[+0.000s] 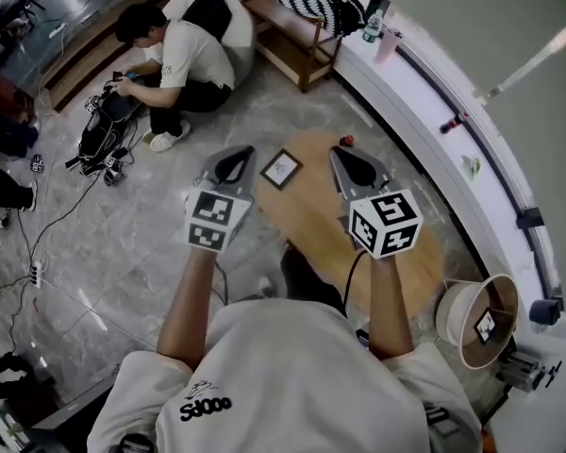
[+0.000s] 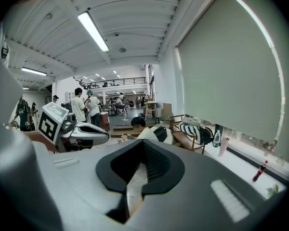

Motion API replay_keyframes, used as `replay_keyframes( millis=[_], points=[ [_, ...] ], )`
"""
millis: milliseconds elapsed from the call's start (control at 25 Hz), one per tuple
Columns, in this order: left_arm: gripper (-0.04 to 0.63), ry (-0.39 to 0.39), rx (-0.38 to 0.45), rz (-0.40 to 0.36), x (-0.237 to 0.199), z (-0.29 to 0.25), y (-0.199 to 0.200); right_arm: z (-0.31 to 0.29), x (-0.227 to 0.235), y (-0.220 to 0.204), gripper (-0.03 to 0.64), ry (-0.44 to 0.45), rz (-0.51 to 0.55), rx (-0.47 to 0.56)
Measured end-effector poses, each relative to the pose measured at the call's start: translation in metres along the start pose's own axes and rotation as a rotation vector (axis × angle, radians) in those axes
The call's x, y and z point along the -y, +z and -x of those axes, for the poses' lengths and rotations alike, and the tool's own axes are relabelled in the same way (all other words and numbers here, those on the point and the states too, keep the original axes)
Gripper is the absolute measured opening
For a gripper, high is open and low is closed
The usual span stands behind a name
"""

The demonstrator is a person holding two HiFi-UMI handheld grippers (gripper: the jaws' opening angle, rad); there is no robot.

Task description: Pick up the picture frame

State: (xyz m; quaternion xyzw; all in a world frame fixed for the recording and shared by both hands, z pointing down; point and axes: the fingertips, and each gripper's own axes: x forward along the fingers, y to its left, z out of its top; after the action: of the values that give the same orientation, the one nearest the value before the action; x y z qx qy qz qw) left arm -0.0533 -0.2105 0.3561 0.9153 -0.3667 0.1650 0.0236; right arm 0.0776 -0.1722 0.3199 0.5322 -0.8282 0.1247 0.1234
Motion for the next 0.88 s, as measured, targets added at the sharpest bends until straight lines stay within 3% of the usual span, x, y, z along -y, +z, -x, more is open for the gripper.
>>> replay_keyframes(
  millis=[320,880],
  points=[
    [0.009,-0.015,-0.088,0.016,-0.018,-0.069,-0.025,-0.049,0.047,-0.016,0.003,0.017,-0.032,-0.055],
    [0.011,-0.06,-0.261,0.044,-0.044,-0.165,-0.108,-0.125,0.1,-0.089,0.003,0.034,-0.114,-0.21]
  ],
)
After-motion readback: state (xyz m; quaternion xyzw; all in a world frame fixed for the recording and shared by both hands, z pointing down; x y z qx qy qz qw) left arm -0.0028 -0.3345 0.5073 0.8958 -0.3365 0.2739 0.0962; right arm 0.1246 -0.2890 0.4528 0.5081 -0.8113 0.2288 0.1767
